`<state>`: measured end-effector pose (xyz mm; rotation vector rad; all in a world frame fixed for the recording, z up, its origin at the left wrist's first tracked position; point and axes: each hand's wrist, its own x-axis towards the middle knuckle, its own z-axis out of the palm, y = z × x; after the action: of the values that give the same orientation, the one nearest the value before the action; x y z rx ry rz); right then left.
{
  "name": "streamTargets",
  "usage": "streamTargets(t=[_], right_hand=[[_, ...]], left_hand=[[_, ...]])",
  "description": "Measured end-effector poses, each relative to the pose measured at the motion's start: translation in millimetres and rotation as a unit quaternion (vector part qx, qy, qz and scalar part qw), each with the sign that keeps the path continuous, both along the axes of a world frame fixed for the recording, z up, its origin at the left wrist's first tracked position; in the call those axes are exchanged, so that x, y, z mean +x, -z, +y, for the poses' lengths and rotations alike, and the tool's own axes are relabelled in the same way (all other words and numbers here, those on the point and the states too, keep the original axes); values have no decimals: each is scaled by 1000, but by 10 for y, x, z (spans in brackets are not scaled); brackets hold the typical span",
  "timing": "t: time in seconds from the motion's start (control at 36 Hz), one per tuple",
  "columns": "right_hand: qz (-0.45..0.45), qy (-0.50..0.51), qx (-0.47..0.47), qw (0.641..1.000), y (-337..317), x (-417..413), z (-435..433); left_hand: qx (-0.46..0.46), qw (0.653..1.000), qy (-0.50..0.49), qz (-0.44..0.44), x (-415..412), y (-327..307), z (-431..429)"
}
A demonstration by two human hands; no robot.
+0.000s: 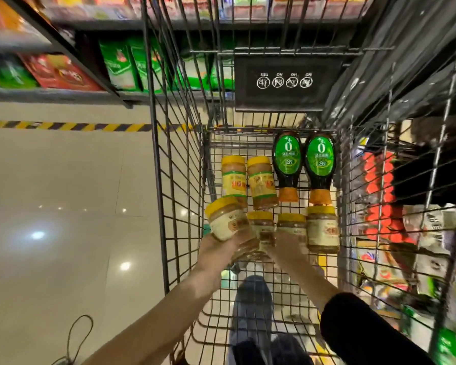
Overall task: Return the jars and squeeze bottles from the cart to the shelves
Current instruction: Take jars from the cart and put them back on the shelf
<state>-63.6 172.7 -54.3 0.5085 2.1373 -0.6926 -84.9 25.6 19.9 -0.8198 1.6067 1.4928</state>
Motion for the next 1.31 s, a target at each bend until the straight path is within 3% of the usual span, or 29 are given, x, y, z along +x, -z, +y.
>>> streamTargets(t=[0.14, 0.25, 0.44, 0.58, 0.83, 0.94, 1.06, 1.31], right_hand=[[-10, 8, 17, 1000, 69, -47, -90], [1, 29, -23, 999, 84, -89, -147], [-15, 290, -127, 948, 178, -89, -233], [-38, 251, -124, 959, 317, -65, -229], [-59, 291, -181, 938, -81, -34, -12], [-12, 316, -217, 923, -456, 21, 184], [61, 326, -194, 923, -805, 84, 433], [257, 415, -230, 842, -2086, 683, 1104]], left_hand=[[17, 999, 32, -23, -19, -271, -46], [17, 998, 39, -42, -25, -409, -47], [-12, 996, 68, -50, -68, -570, -78], [-19, 995, 95, -39, -86, -621, -104], [-31, 994, 108, -8, -115, -864, -155], [-30, 990, 134, 11, -179, -1016, -145], [-36, 981, 178, 74, -254, -1220, -91], [6, 926, 310, 215, -239, -1725, 451]])
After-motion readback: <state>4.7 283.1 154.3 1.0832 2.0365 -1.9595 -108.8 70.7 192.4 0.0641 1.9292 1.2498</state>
